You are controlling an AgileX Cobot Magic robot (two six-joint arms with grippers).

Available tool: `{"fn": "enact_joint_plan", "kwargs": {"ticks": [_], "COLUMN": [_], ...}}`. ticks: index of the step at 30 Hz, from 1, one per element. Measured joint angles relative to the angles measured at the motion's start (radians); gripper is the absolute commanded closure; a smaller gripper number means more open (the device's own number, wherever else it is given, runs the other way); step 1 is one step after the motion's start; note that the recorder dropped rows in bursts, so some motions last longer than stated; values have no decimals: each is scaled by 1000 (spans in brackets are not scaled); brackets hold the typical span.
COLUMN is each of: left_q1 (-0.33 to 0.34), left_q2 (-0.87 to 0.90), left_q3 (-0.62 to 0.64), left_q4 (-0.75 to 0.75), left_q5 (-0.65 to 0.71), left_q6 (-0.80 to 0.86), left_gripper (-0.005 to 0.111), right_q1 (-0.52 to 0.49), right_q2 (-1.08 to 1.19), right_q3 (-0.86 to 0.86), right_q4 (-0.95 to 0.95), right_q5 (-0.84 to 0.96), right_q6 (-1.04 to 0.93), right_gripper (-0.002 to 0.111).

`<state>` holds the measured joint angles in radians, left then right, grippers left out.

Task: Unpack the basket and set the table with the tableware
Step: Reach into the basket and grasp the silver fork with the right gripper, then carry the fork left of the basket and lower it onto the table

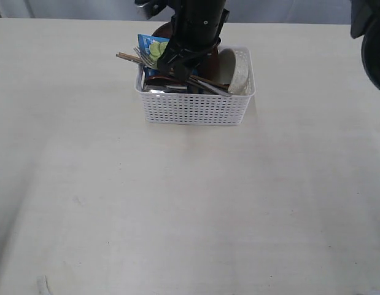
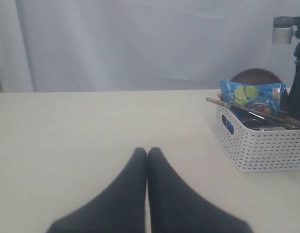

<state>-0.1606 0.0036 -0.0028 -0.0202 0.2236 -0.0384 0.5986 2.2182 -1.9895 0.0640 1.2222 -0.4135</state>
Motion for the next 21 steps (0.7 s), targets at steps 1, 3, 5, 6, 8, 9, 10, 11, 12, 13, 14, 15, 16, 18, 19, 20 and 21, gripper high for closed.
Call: {"fn": "enact_joint_plan", "kwargs": {"ticks": [1, 3, 5, 6, 8, 9, 10, 11, 12, 13, 14, 15, 16, 18, 19, 20, 21], "left_q1": [0, 0, 0, 0, 0, 0, 0, 0, 0, 0, 0, 0, 0, 0, 0, 0, 0], "left_q2": [0, 0, 0, 0, 0, 0, 0, 0, 0, 0, 0, 0, 0, 0, 0, 0, 0], "left_q3": [0, 0, 0, 0, 0, 0, 0, 0, 0, 0, 0, 0, 0, 0, 0, 0, 0], "left_q4": [0, 0, 0, 0, 0, 0, 0, 0, 0, 0, 0, 0, 0, 0, 0, 0, 0], "left_q5": [0, 0, 0, 0, 0, 0, 0, 0, 0, 0, 0, 0, 0, 0, 0, 0, 0], "left_q6": [0, 0, 0, 0, 0, 0, 0, 0, 0, 0, 0, 0, 0, 0, 0, 0, 0], "left_gripper": [107, 107, 107, 107, 107, 107, 107, 107, 107, 107, 107, 107, 107, 107, 107, 107, 107], "right_q1": [0, 0, 0, 0, 0, 0, 0, 0, 0, 0, 0, 0, 0, 0, 0, 0, 0], "right_q2": [0, 3, 11, 16, 27, 37, 42, 47, 50, 50, 50, 48, 46, 9, -13, -35, -57], "right_q3": [2, 2, 2, 2, 2, 2, 2, 2, 2, 2, 2, 2, 2, 4, 4, 4, 4], "right_q4": [0, 2, 2, 2, 2, 2, 2, 2, 2, 2, 0, 0, 0, 0, 0, 2, 14], "right_q5": [0, 0, 0, 0, 0, 0, -2, -9, -15, -25, -28, -29, -32, -37, -36, -36, -31], "right_q6": [-5, -10, -14, -14, -16, -18, -20, -20, -20, -22, -28, -33, -35, -37, -37, -37, -37], "right_gripper": [63, 63, 63, 63, 64, 67, 79, 84, 101, 108, 109, 109, 109, 109, 109, 109, 109]}}
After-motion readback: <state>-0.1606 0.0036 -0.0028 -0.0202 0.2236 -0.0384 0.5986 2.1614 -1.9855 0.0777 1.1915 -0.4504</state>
